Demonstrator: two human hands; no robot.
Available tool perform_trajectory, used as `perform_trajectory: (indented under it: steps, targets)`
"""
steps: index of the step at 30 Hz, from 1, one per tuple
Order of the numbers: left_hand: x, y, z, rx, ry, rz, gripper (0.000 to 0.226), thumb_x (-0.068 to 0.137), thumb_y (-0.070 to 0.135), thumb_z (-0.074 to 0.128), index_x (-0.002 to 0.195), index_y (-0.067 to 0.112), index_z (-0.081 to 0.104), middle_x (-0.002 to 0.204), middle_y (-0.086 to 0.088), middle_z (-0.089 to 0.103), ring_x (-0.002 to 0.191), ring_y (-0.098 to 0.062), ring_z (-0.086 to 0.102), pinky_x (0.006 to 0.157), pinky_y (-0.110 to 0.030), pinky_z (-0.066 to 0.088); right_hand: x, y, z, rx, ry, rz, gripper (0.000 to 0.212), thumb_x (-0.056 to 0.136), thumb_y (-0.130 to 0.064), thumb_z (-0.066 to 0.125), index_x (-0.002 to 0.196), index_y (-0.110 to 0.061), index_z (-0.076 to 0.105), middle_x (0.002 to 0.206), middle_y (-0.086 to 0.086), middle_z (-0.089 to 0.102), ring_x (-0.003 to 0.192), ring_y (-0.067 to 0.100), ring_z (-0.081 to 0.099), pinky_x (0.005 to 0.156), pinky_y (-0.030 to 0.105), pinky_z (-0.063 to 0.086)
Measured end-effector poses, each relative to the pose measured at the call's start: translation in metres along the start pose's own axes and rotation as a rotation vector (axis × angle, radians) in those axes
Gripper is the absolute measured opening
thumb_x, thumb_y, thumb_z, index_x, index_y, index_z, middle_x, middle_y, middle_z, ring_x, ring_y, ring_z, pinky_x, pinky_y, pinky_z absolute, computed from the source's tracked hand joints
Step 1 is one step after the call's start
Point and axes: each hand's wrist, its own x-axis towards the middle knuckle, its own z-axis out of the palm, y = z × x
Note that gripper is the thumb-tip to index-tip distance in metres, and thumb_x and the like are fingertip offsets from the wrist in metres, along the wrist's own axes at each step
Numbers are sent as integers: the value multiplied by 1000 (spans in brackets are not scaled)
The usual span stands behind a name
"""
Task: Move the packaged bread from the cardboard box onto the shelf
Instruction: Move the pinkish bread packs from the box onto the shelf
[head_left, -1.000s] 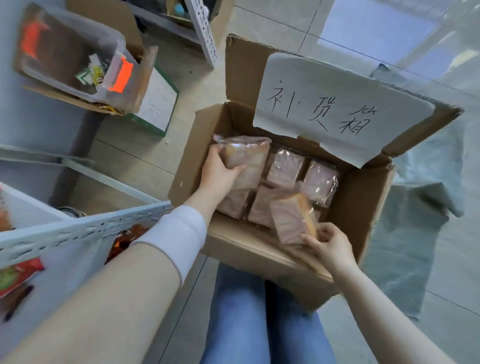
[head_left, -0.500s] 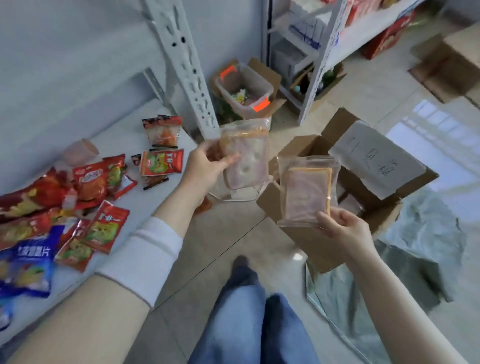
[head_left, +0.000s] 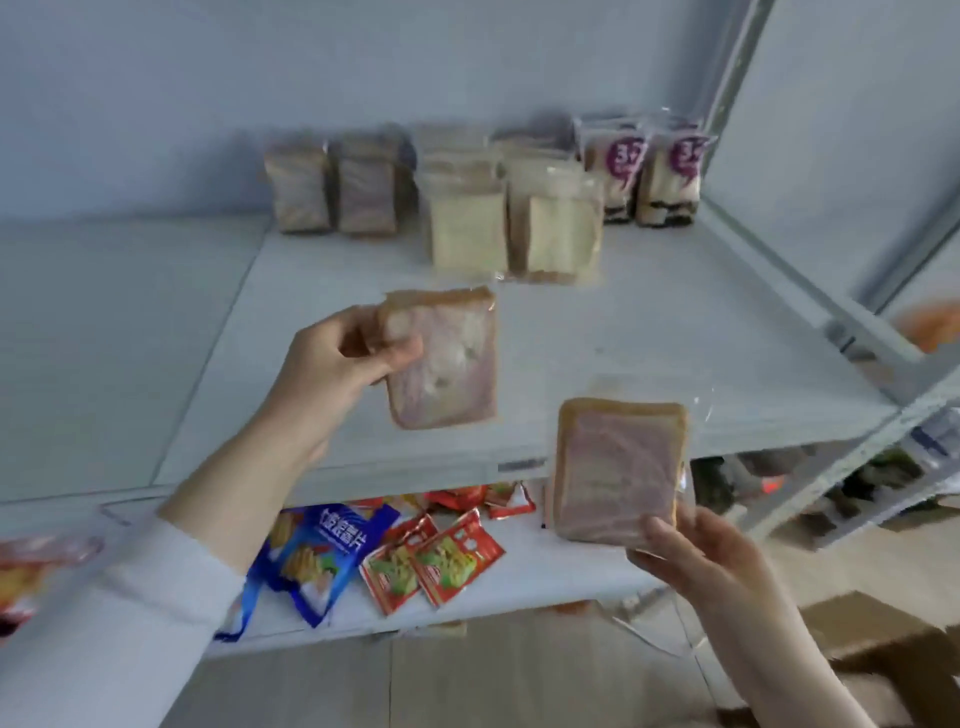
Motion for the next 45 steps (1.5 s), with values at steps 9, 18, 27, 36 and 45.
perform_trajectory:
  steps: [9, 18, 27, 36, 45]
  targets:
    - [125, -48, -129, -95, 299, -28, 28, 76, 4, 70, 96, 16, 55, 85, 4, 64, 69, -3, 63, 55, -13, 48, 123, -67, 233, 52, -20, -158, 9, 84, -8, 65, 77, -8, 60, 76, 3, 65, 60, 7, 67, 66, 21, 57]
    - [271, -86, -159, -78, 407, -41, 21, 80, 7, 68, 98, 8, 57, 81, 0, 61, 70, -10, 56, 60, -18, 47, 250, -87, 354, 31, 153, -180, 31, 81, -11, 70, 97, -17, 44, 80, -7, 53, 70, 13, 59, 74, 33, 54]
    - [324, -110, -155, 78, 458, -29, 25, 81, 22, 69, 103, 13, 63, 85, 9, 62, 77, -1, 57, 72, -10, 45, 291, -87, 379, -262, 341, -220, 35, 87, -21, 63, 117, -5, 57, 107, 8, 63, 104, 26, 56, 92, 31, 41]
    - [325, -107, -149, 113, 484, -81, 47, 81, 25, 68, 120, 5, 49, 112, -8, 62, 103, -22, 60, 92, -29, 45, 281, -83, 396, -594, 511, -320, 31, 90, -22, 55, 116, -7, 49, 123, 12, 54, 119, 32, 40, 94, 36, 31]
    - [266, -71, -151, 734, 328, 294, 67, 84, 24, 63, 139, 4, 32, 142, -15, 39, 133, -29, 34, 108, -34, 22, 208, -85, 372, -1045, 345, -500, 58, 93, -18, 50, 145, -15, 23, 149, 10, 26, 136, 28, 24, 111, 38, 26]
